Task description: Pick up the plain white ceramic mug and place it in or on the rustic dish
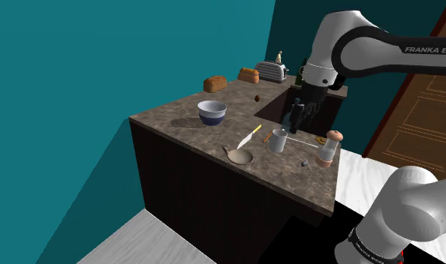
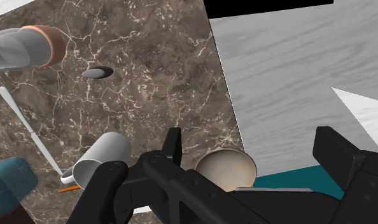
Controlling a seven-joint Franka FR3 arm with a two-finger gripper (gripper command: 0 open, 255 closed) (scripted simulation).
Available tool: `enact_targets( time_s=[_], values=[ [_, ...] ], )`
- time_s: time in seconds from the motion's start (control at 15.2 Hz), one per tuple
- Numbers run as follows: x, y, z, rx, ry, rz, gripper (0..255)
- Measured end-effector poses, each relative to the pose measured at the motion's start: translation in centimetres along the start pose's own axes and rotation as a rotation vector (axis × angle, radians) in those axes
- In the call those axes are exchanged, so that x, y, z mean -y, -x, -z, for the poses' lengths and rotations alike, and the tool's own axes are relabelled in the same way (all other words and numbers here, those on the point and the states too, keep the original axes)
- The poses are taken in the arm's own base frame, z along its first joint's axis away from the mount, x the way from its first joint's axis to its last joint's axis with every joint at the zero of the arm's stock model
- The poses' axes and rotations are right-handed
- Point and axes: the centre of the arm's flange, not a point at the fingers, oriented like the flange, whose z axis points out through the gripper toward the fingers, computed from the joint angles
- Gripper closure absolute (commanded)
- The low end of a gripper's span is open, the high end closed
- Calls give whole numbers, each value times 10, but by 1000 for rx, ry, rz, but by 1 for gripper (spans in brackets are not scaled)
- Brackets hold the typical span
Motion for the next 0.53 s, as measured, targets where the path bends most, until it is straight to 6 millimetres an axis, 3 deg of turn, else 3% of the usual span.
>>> enact_targets(
  time_s=[0.13, 0.53],
  values=[
    [-4, -2, -4, 0, 0, -2, 0],
    [-48, -45, -37, -6, -2, -30, 0]
  ],
)
